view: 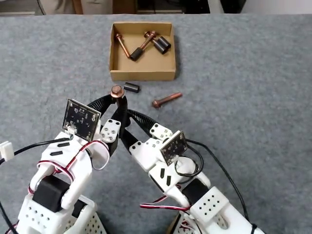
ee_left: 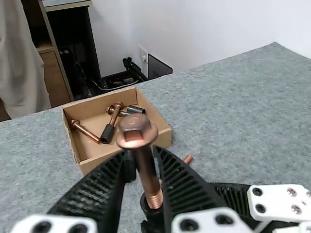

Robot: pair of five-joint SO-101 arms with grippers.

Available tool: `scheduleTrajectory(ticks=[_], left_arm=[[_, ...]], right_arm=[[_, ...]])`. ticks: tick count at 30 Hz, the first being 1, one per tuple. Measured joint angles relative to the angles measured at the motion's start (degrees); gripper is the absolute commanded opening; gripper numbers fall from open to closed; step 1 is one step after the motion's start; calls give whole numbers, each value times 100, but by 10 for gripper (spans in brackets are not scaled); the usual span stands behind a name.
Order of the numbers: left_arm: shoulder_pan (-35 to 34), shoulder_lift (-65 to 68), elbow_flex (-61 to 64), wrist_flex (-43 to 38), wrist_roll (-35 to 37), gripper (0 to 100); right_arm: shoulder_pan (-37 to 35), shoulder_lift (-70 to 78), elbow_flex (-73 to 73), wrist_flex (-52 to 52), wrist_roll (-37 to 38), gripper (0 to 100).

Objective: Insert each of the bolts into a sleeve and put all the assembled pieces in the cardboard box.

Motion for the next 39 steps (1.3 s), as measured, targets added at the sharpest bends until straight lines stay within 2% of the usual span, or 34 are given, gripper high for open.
scheduleTrajectory(ticks=[2, 4, 14, 19, 25, 31, 39], left_arm=[[-9, 0, 0, 0, -9, 260], [-35, -9, 62, 0, 79, 318], [-35, 0, 185, 0, 202, 308], [-35, 0, 185, 0, 211, 381], [-26, 0, 185, 440, 211, 396], [-448, 0, 158, 475, 211, 397], [-492, 0, 158, 492, 211, 397]], right_arm=[[0, 0, 0, 0, 0, 2], [0, 0, 0, 0, 0, 2], [0, 0, 0, 0, 0, 2], [0, 0, 0, 0, 0, 2], [0, 0, 0, 18, 0, 2], [-9, 9, 0, 26, 18, 2], [-18, 0, 0, 26, 18, 2]])
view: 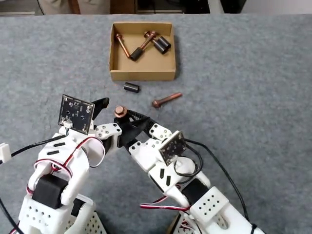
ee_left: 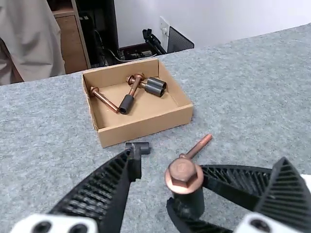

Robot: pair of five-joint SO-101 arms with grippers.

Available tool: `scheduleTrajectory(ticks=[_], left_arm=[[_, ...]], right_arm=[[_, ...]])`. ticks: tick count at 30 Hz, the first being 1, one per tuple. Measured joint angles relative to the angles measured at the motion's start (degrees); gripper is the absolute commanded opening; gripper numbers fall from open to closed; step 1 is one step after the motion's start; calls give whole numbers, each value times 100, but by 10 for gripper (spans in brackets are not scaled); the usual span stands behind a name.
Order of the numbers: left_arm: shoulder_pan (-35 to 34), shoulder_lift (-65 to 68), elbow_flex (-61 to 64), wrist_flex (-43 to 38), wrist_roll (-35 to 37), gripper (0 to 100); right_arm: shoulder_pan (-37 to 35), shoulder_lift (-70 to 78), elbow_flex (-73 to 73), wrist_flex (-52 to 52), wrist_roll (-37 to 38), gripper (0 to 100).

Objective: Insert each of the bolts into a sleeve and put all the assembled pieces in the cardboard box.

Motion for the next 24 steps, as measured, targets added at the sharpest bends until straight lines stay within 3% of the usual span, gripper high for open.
scheduleTrajectory(ticks=[7, 14, 24], left_arm=[[-141, 0, -448, 0, 237, 392], [-870, -9, -870, 0, 615, 391], [-2365, -9, -343, 18, 651, 391]], right_arm=[[519, 0, -105, 0, 0, 2], [1301, 185, -747, 448, -325, 2], [1855, 2708, -2813, 352, -360, 2]])
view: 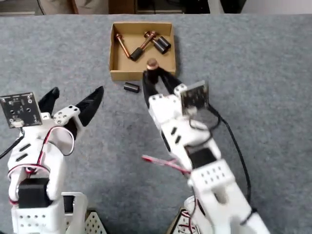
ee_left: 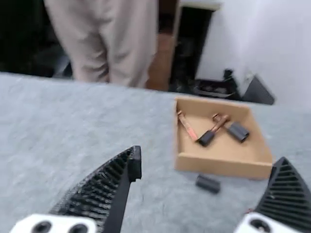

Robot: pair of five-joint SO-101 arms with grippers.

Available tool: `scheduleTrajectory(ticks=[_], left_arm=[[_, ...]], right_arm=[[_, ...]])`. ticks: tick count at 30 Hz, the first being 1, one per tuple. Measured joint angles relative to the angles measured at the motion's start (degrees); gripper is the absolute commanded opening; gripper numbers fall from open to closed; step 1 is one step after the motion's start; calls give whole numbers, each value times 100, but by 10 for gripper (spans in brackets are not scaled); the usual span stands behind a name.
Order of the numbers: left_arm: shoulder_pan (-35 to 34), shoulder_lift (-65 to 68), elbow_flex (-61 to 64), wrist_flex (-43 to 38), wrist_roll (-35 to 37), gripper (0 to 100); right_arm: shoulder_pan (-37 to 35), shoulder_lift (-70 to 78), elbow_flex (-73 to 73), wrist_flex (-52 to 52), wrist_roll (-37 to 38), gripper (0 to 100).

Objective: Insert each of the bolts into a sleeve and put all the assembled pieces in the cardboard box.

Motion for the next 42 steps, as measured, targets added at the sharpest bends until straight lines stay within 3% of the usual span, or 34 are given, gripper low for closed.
scheduleTrajectory(ticks=[8, 23, 28, 34, 42], left_arm=[[-141, 0, 325, 0, 501, 391], [-141, 0, 378, 0, 686, 391], [-141, 0, 378, 0, 686, 391], [-141, 0, 378, 0, 695, 391], [-141, 0, 378, 0, 703, 391]], right_arm=[[132, 2963, -1574, -1204, 0, 2], [703, 8105, -5415, -1521, 193, 5], [695, 8941, -6031, -1521, 580, 33], [695, 9046, -6251, -782, 589, 239], [703, 9037, -6382, -677, 589, 249]])
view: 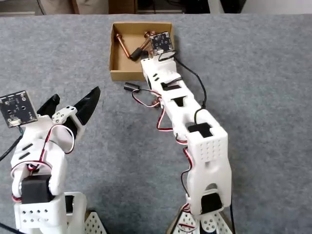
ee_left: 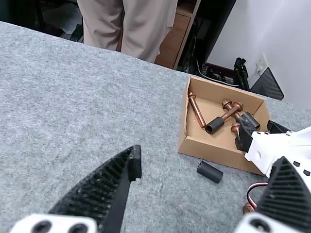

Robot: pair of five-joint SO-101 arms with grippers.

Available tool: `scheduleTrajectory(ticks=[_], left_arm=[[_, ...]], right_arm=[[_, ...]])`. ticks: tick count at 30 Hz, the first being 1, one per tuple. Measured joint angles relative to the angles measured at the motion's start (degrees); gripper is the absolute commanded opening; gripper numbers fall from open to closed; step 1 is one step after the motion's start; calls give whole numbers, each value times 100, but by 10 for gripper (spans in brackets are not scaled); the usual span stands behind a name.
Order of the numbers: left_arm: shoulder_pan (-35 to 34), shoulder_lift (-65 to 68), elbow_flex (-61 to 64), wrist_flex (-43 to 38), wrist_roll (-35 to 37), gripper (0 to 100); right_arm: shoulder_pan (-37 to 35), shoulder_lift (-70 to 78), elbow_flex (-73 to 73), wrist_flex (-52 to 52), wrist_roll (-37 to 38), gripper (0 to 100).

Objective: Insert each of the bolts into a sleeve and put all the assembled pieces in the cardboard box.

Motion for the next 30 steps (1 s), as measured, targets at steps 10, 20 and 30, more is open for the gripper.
scheduleTrajectory(ticks=[10, 20, 30], left_arm=[[0, 255, 0, 0, 563, 393], [545, 2954, -1618, 1125, 2338, 393], [1749, 4879, -2743, 1371, 3516, 392]], right_arm=[[0, -413, 0, 1530, 0, 249], [273, -2857, 0, 4897, 0, 249], [1134, -4466, 0, 6505, 0, 197]])
